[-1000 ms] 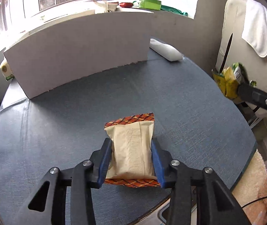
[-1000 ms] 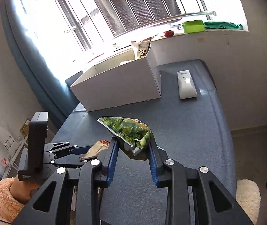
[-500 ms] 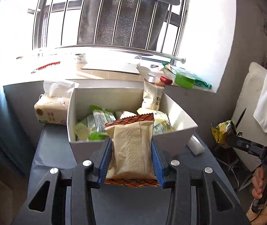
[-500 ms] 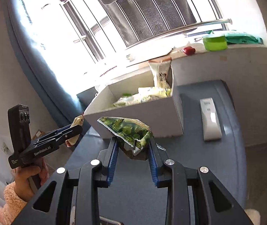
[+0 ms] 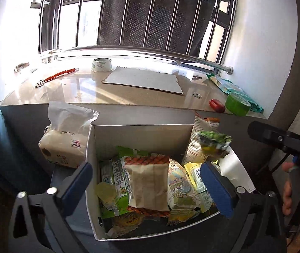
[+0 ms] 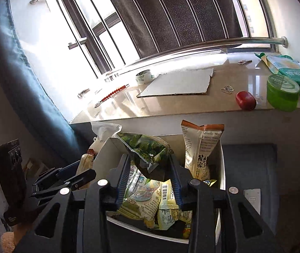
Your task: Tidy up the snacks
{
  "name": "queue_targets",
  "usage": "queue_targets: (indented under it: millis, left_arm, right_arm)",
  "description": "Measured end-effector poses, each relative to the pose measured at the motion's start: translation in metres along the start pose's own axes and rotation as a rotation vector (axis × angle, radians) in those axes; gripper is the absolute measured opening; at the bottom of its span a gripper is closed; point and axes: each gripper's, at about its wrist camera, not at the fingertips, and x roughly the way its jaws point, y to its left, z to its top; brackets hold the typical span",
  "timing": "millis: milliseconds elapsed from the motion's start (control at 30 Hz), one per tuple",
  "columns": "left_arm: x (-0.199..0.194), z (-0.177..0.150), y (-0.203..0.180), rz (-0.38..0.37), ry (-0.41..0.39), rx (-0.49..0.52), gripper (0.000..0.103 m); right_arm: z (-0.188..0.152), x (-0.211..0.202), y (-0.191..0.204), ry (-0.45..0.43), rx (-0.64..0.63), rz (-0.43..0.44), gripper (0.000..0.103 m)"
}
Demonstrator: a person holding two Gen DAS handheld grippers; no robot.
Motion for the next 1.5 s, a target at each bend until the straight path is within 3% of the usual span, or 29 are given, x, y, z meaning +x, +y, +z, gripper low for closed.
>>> queue_targets:
  millis: [33,133,267,533,667,967,1067,1200,1500]
  left_arm:
    - [-0.004,0.000,0.003,0.007,-0.011,-0.006,0.103]
    - [-0.013,-0.003,0.008,0.063,-0.041,0.001,0.103]
    - [-0.031,-0.007,0.005,0.081,-0.071,0.032,0.103]
    - [-0.089,-0.028,-0.028,0.097,-0.195,0.132,0.103]
    - [-0.115,-0.048,-0.043,0.092,-0.191,0.170,0.103]
    - [-0.174,-0.124,-0.062,0.040,-0.164,0.193,0.103]
    - [-0.187,-0.149,-0.063,0.030,-0.145,0.165,0.103]
    - [-0.201,-0.175,-0.060,-0.045,-0.110,0.103,0.103]
    - [-0.212,-0.186,-0.060,-0.041,-0.105,0.088,0.103]
  right_arm:
    - [-0.001,-0.002,-0.001,-0.024,0.007,-0.013,0.103]
    - [-0.005,-0.008,-0.003,-0.035,0.022,0.005,0.103]
    - [-0.014,-0.023,0.005,-0.059,-0.015,-0.009,0.103]
    - [-0.042,-0.077,0.058,-0.183,-0.254,-0.141,0.103]
    - [-0.070,-0.110,0.077,-0.222,-0.323,-0.113,0.103]
    - [-0.148,-0.160,0.079,-0.179,-0.245,-0.138,0.103]
    - [-0.173,-0.170,0.078,-0.162,-0.201,-0.140,0.103]
    - [-0.202,-0.181,0.077,-0.157,-0.144,-0.142,0.103]
    - [-0.223,-0.193,0.084,-0.140,-0.147,-0.138,0.103]
